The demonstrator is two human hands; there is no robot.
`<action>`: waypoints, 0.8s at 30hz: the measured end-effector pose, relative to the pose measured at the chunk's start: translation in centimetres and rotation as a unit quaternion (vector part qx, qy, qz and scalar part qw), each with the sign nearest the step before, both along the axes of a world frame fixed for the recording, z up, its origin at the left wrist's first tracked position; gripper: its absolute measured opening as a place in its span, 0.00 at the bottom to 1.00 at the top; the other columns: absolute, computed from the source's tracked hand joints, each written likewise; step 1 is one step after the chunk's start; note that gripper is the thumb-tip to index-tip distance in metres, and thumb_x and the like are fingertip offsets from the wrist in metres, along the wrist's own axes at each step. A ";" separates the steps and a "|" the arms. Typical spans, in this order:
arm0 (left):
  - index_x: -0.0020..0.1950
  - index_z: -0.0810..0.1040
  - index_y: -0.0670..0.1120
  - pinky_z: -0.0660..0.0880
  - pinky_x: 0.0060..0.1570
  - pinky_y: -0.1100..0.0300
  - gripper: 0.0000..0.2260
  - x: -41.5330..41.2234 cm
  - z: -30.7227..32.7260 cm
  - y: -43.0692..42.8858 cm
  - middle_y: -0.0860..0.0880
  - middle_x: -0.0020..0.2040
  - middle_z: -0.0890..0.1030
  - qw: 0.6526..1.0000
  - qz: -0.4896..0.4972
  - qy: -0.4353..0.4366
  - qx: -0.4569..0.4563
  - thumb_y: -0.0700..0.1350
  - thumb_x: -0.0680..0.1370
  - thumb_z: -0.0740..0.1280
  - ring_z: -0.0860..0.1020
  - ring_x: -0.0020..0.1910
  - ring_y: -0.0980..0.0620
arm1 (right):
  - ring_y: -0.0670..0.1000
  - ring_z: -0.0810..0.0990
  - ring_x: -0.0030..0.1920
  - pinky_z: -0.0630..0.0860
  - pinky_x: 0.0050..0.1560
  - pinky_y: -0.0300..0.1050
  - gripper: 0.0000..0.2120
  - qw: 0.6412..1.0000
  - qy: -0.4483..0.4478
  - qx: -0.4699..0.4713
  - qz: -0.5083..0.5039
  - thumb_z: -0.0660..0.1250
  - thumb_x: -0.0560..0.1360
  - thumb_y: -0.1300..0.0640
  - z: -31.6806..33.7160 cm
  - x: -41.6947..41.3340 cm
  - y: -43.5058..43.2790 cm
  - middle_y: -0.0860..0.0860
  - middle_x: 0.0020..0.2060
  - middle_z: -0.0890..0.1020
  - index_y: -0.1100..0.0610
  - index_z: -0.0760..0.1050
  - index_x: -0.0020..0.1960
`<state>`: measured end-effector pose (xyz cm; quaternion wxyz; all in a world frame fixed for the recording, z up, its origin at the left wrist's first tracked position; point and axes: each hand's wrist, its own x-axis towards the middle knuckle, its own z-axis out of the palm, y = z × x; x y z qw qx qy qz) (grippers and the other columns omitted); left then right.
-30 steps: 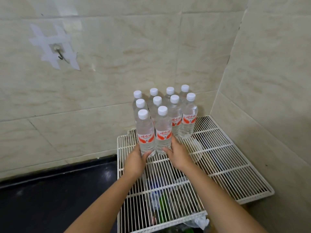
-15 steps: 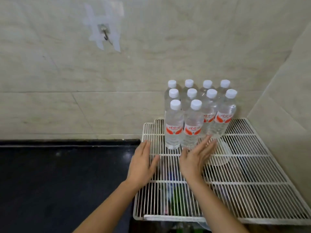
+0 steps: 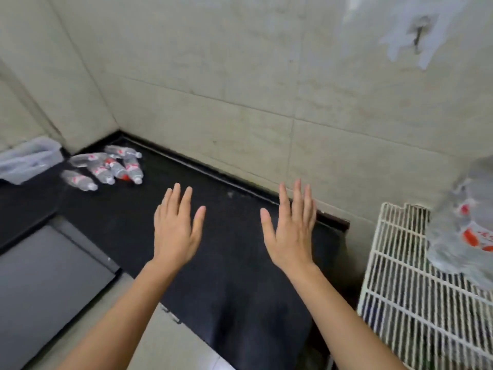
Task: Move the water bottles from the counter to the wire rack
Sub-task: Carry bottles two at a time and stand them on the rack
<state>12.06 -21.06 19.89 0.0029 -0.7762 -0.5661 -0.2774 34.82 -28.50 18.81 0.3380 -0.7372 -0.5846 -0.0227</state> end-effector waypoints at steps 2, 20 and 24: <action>0.76 0.68 0.40 0.66 0.71 0.36 0.29 -4.9 0.8 1.9 0.37 0.77 0.66 1.000 0.022 -0.008 0.009 0.58 0.82 0.53 0.63 0.77 0.37 | 0.58 0.42 0.83 0.41 0.81 0.60 0.31 1.000 -0.004 0.009 0.026 0.51 0.83 0.40 0.9 -4.1 3.0 0.57 0.83 0.49 0.53 0.53 0.82; 0.77 0.68 0.43 0.65 0.73 0.38 0.30 -39.8 1.3 16.9 0.41 0.79 0.65 0.987 0.160 0.029 -0.013 0.60 0.82 0.52 0.61 0.79 0.41 | 0.53 0.48 0.83 0.49 0.80 0.52 0.28 0.976 0.024 -0.048 0.212 0.57 0.84 0.45 -1.0 -38.1 27.0 0.54 0.81 0.58 0.54 0.59 0.80; 0.77 0.67 0.44 0.63 0.74 0.40 0.31 -41.9 -0.6 21.2 0.43 0.80 0.64 0.983 0.174 0.034 -0.051 0.62 0.81 0.51 0.60 0.80 0.43 | 0.52 0.49 0.83 0.52 0.79 0.50 0.28 0.970 0.046 -0.077 0.225 0.56 0.84 0.45 -2.9 -40.6 32.6 0.53 0.81 0.58 0.54 0.58 0.80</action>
